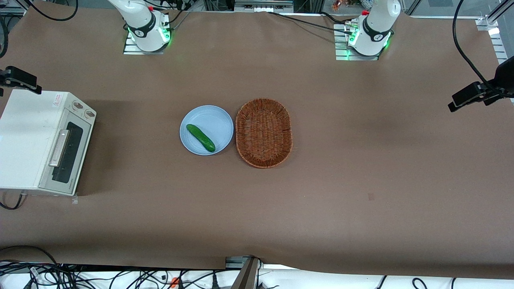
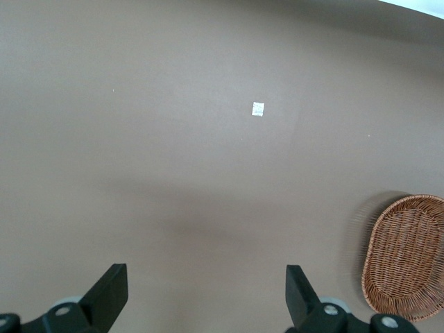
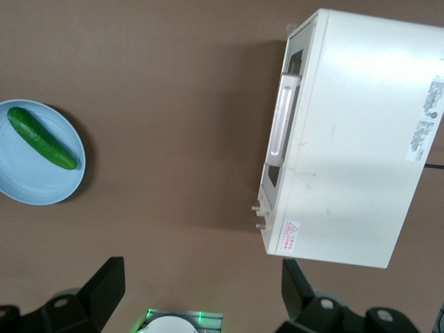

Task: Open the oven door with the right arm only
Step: 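Move the right gripper down to the toaster oven door handle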

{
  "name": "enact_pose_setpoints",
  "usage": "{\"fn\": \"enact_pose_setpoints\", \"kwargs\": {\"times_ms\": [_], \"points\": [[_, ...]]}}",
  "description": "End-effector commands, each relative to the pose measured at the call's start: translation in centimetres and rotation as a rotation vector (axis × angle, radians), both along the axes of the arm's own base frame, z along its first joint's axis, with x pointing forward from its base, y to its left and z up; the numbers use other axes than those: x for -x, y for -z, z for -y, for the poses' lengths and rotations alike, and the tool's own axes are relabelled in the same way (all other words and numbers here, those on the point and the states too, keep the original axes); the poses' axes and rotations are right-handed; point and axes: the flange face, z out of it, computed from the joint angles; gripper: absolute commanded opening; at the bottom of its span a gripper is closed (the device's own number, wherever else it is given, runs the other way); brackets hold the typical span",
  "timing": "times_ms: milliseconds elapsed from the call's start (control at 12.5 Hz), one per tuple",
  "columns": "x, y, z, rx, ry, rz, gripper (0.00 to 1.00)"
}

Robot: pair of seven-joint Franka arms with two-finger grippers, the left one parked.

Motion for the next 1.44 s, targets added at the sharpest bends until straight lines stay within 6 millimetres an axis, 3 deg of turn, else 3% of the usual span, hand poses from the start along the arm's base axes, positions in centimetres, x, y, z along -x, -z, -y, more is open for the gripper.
{"fn": "enact_pose_setpoints", "kwargs": {"times_ms": [0, 400, 560, 720, 800, 1120, 1200, 1360], "points": [[-0.2, 1.0, -1.1, 0.002, -0.026, -0.045, 1.00], [-1.3, 4.7, -3.9, 0.032, -0.072, -0.157, 1.00], [-2.4, 7.1, -5.2, 0.048, -0.088, -0.190, 0.97], [-3.5, 9.6, -8.2, 0.191, -0.127, -0.224, 0.90], [-3.9, 10.8, -10.1, 0.245, -0.155, -0.227, 0.79], [-5.7, 15.6, -10.5, 0.276, -0.182, -0.266, 0.21], [-6.0, 17.1, -10.3, 0.303, -0.203, -0.290, 0.11], [-6.6, 20.3, -9.9, 0.340, -0.269, -0.325, 0.00]]}}
